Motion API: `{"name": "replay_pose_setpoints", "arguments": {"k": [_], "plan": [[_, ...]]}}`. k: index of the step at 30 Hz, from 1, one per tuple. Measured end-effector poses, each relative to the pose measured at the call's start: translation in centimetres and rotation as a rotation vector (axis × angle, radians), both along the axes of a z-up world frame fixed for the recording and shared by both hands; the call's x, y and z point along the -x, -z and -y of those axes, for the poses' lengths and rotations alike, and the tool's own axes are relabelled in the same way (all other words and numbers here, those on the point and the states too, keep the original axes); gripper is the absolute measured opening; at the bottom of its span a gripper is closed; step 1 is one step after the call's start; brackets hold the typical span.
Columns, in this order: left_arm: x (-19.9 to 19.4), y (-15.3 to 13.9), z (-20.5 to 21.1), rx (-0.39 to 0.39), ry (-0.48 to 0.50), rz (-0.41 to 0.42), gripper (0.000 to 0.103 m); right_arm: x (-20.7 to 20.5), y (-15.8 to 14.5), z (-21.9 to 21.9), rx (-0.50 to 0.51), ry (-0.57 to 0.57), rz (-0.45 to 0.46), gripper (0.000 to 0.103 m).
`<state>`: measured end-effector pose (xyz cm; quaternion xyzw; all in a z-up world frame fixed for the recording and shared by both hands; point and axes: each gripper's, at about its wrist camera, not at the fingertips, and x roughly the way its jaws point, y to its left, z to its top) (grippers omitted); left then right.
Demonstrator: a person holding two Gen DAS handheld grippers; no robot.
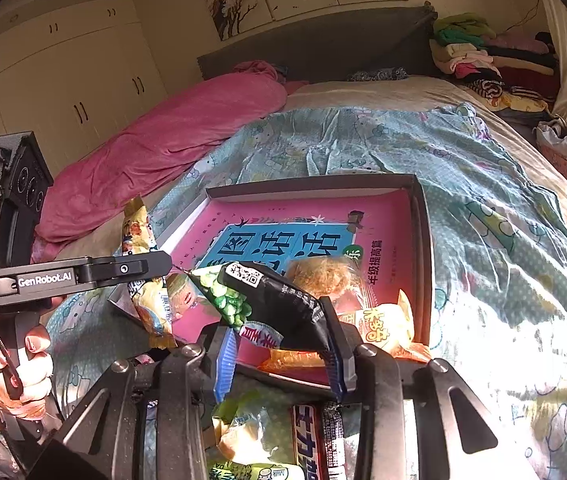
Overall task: Organize snacks
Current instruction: 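Carry the yellow chip bag over the pink box with left tool while right tool carries the black packet there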
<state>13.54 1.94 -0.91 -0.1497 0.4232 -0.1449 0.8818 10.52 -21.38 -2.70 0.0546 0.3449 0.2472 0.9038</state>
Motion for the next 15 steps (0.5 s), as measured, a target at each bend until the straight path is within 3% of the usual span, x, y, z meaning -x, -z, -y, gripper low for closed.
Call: {"name": "replay_pose_setpoints", "arguments": {"k": [15], "plan": [[-2.4,0.7,1.5,-0.034,0.001,-0.003,0.017,-0.7,0.8,-1.2,0.026,-0.03,-0.016,0.037]]}}
